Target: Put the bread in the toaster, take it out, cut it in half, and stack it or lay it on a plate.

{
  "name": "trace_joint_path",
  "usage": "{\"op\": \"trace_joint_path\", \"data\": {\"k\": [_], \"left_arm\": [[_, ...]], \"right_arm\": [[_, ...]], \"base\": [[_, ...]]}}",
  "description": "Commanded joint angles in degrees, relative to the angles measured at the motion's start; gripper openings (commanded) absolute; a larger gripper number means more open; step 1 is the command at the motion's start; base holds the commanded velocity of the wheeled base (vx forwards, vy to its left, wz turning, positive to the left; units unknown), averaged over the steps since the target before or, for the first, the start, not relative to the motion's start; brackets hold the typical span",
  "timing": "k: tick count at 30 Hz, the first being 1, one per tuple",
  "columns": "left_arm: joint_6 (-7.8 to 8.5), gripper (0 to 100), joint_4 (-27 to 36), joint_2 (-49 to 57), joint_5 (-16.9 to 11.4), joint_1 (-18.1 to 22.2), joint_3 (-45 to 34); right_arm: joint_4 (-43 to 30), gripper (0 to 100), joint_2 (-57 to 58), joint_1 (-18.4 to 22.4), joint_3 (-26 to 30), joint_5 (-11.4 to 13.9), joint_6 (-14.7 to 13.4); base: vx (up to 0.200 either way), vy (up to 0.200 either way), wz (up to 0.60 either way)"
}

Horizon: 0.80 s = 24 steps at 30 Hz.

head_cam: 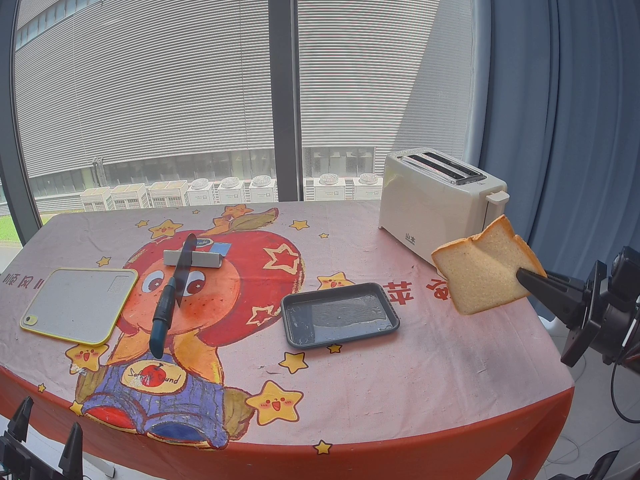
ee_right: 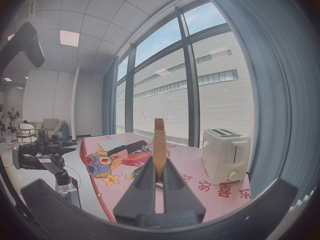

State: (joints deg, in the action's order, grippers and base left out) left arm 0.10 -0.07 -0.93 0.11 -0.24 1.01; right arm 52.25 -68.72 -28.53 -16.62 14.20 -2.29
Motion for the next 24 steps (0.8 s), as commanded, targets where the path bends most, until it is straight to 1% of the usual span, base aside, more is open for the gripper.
{"op": "trace_joint_path", "data": {"k": [1,14,24], "left_arm": [[-0.01,100,0.0,0.0,0.0,0.0,-0.9],[-0.01,100,0.0,0.0,0.1,0.1,-0.9],[-0.01,100,0.0,0.0,0.0,0.0,-0.9]], "right_arm": [[0.0,0,-0.1,-0.1,0.0,0.0,0.0],[0.0,0,-0.1,-0.2,0.6,0.0,0.4],[0.1,0,-0.1,0.0,0.5,0.0,0.2]], "base": [[0.000,0.000,0.00],[0.000,0.000,0.00],[0.000,0.000,0.00]]}}
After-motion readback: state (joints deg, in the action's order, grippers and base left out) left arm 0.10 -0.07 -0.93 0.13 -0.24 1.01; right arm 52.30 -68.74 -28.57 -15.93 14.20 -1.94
